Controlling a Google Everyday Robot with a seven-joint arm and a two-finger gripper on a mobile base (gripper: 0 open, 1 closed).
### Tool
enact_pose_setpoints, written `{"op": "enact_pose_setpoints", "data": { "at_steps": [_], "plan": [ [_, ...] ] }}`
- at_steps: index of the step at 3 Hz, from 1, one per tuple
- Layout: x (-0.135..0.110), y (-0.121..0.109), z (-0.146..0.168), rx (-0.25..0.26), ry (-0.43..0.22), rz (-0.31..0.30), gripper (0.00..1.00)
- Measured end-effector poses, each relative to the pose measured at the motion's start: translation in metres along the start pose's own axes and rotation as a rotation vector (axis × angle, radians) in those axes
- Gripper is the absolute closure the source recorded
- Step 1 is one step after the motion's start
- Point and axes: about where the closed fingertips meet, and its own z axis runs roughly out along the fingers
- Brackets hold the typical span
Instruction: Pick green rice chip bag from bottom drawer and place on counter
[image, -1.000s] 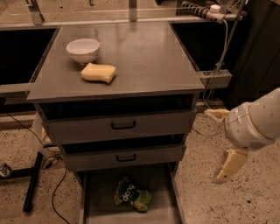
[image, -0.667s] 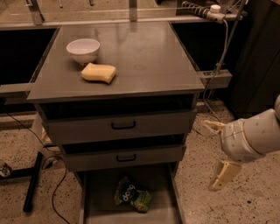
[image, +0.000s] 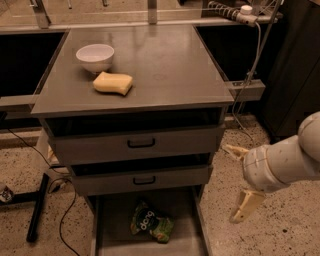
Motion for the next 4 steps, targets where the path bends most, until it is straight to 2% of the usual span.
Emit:
{"op": "enact_pose_setpoints", "data": {
  "at_steps": [1, 3, 4],
  "plan": [
    [0.015, 0.004, 0.059, -0.01, -0.035, 0.008, 0.0],
    [0.057, -0.003, 0.167, 0.053, -0.106, 0.063, 0.0],
    [0.073, 0.0, 0.218, 0.045, -0.151, 0.123, 0.0]
  ]
}}
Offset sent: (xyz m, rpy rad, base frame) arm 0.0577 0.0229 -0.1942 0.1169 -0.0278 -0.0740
